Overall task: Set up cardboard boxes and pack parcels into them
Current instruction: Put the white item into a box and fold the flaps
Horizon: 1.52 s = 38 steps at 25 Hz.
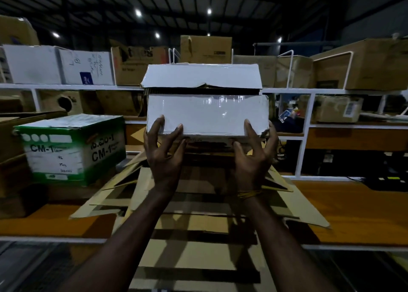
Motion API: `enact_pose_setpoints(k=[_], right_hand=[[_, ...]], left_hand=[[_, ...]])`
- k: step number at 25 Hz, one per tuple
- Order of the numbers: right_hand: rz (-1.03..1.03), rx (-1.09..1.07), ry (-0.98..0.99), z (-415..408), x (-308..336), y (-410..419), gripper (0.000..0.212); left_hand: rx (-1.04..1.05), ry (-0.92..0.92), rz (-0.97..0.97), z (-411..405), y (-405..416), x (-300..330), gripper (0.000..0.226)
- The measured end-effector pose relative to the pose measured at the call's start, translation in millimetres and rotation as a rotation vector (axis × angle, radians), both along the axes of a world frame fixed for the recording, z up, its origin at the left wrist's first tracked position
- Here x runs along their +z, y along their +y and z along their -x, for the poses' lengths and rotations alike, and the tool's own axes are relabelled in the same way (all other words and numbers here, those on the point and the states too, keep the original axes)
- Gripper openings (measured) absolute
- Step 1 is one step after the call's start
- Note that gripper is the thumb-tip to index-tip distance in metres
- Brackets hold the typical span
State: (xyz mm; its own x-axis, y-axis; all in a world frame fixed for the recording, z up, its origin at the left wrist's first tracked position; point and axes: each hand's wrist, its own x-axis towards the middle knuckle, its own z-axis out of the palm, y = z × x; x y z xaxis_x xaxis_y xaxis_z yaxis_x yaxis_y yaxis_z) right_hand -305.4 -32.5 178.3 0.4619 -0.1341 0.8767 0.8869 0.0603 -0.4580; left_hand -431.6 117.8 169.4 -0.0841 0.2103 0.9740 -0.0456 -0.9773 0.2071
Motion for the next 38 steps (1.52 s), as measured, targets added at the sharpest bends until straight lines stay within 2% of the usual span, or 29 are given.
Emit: enact_pose_setpoints(k=[4, 7, 16, 24, 29, 33, 36, 38], right_hand=[[0.082, -0.007, 0.083, -1, 5, 31, 0.061], [0.181, -0.029, 0.146, -10, 22, 45, 0.056], [0.519, -0.145, 0.244, -59, 55, 73, 0.054], [0.730, -0.145, 0.359, -92, 5, 87, 0.055], [0.814, -0.162, 0.382, -98, -29, 90, 0.058], [0.856, -0.149, 0.389, -105, -27, 93, 0.056], [0.886, -0.164, 0.364, -111, -22, 97, 0.051], [0.851, -0.201, 0.306, -118, -17, 101, 0.043]], left_hand=[[-0.051, 0.082, 0.081, -6, 36, 1, 0.038], [-0.053, 0.155, 0.211, -17, 49, 15, 0.039], [0.064, 0.396, 0.383, -53, 88, 49, 0.039], [0.143, 0.589, 0.497, -81, 94, 11, 0.042], [0.132, 0.624, 0.540, -82, 89, -11, 0.038], [0.094, 0.652, 0.576, -85, 91, -7, 0.036], [0.188, 0.687, 0.561, -89, 101, -7, 0.032], [0.347, 0.757, 0.514, -95, 110, -4, 0.030]])
